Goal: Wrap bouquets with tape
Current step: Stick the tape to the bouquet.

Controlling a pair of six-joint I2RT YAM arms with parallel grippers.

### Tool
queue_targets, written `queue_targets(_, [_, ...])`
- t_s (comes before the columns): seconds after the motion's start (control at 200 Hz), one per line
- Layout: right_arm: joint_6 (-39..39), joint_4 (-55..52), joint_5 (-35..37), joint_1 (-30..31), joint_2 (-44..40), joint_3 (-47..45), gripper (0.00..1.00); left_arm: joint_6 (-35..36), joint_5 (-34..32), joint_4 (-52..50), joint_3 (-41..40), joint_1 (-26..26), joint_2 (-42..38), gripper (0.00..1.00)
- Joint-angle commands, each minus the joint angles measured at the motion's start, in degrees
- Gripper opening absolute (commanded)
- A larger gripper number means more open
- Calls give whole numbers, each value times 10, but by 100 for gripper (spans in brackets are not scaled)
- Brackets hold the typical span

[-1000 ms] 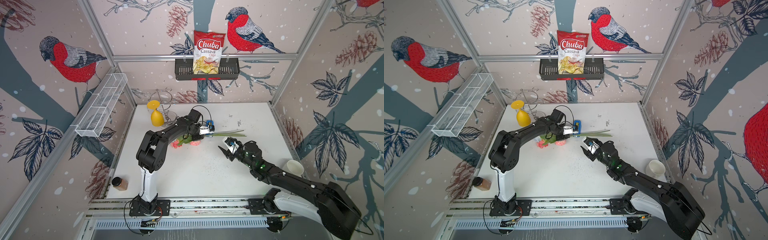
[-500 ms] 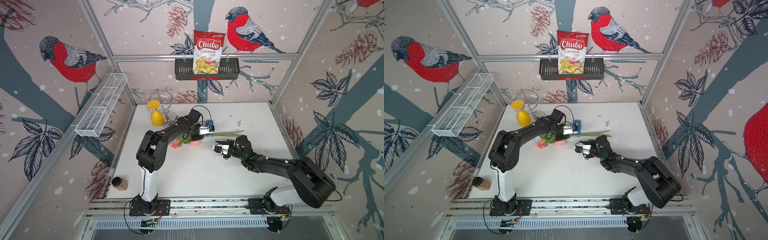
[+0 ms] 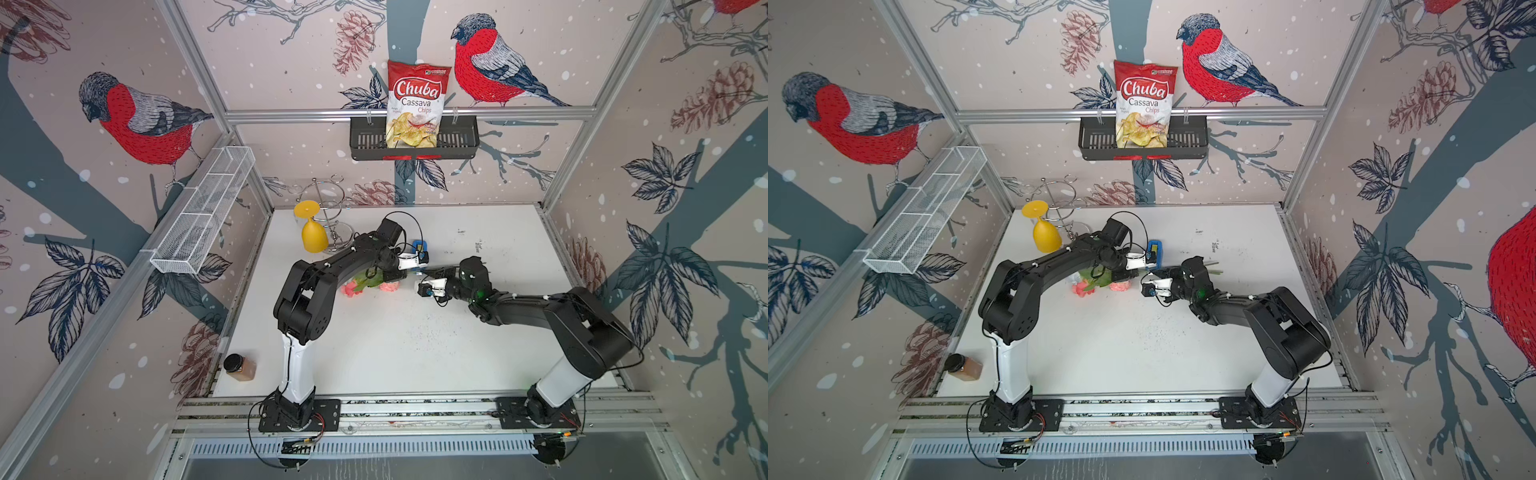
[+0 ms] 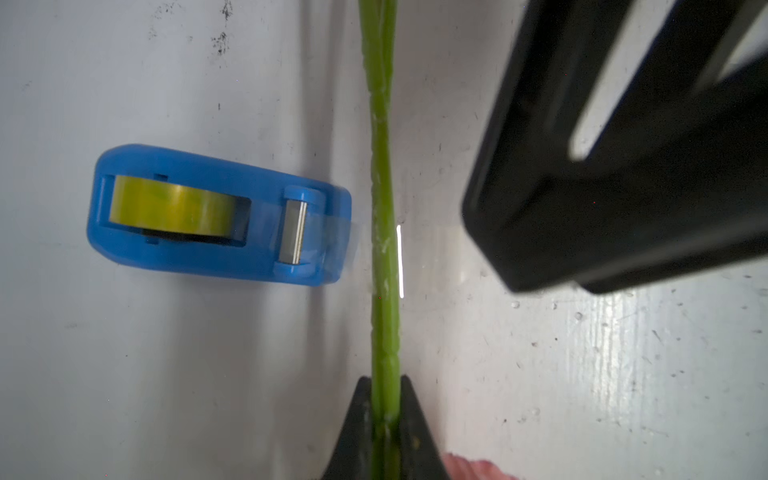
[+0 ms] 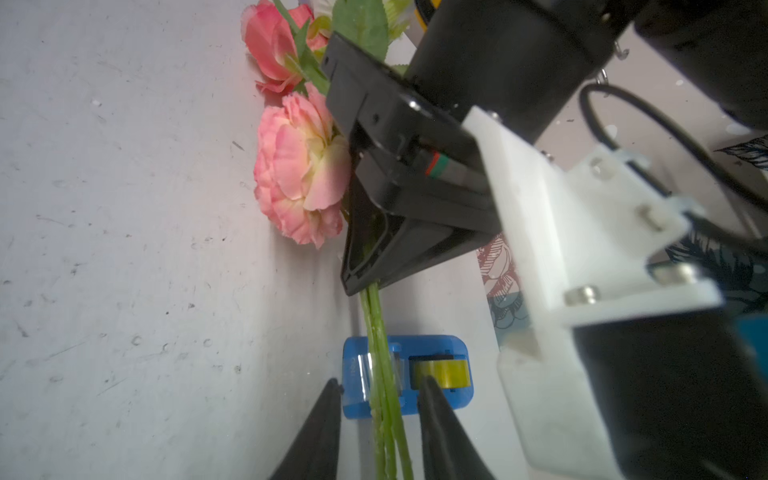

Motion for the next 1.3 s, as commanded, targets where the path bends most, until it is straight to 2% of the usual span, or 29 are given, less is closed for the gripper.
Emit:
queue_targets(0.0, [-12, 4, -15, -2, 11, 9, 34, 0, 8, -17, 7, 0, 1, 0])
queue_targets(0.25, [-16, 11, -20, 0, 38, 29, 35, -6, 20, -40, 27, 1, 6, 0])
queue_targets(0.781, [-72, 58, 42, 1, 80, 50, 35, -10, 40, -59, 29, 0, -2, 0])
queue_targets(1.126, [-102, 48, 52, -6, 94, 69, 32, -13, 60, -67, 34, 1, -8, 0])
queue_targets(1.201, [-103, 49, 55, -6, 97, 70, 29, -14, 61, -68, 33, 1, -9, 0])
queue_targets(1.296, [-112, 37, 57, -5, 96, 76, 18, -17, 53, -70, 34, 1, -9, 0])
